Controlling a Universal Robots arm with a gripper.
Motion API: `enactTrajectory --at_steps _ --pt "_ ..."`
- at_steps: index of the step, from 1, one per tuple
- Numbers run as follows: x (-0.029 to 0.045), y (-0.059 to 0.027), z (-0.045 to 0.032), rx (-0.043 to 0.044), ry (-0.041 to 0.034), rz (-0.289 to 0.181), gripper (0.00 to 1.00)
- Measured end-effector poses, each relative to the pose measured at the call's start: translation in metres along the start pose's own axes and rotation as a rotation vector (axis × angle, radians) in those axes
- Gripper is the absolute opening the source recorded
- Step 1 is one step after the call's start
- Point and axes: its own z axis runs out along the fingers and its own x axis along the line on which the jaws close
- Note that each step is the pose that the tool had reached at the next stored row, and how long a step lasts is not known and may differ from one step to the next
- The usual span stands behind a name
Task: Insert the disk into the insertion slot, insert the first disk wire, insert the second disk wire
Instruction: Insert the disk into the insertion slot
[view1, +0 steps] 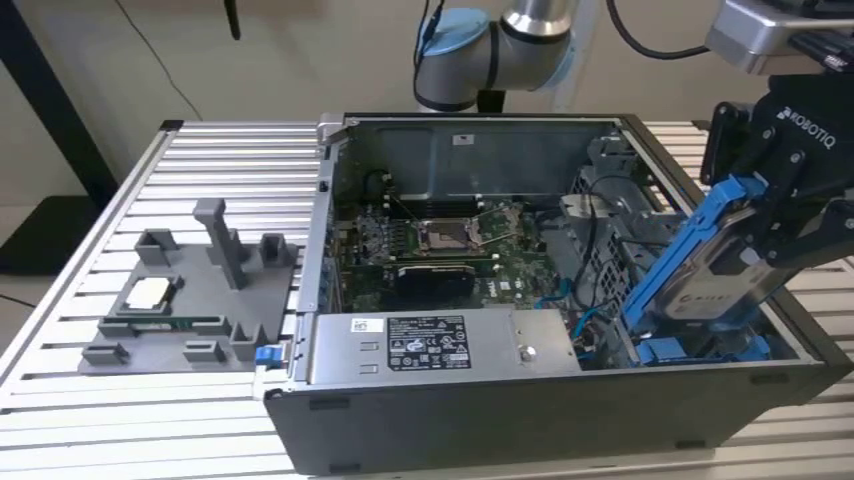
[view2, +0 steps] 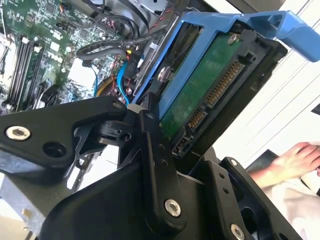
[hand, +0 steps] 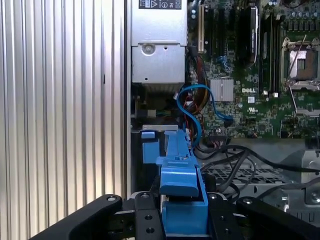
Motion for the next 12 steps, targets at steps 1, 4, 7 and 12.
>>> enactTrajectory --at_steps 1,4,7,12 --pt "0.0000 -0.0002 0.0012 0.0002 -0.0001 0.000 0.33" --pt "0.0000 -0.0008 0.0044 0.0007 -0.0001 0.000 0.33" --pt "0.0001 -0.0012 0.0077 0.0011 -0.0006 0.000 0.33" --pt "0.0002 -0.0017 0.0151 0.0019 -0.0022 0.000 0.33"
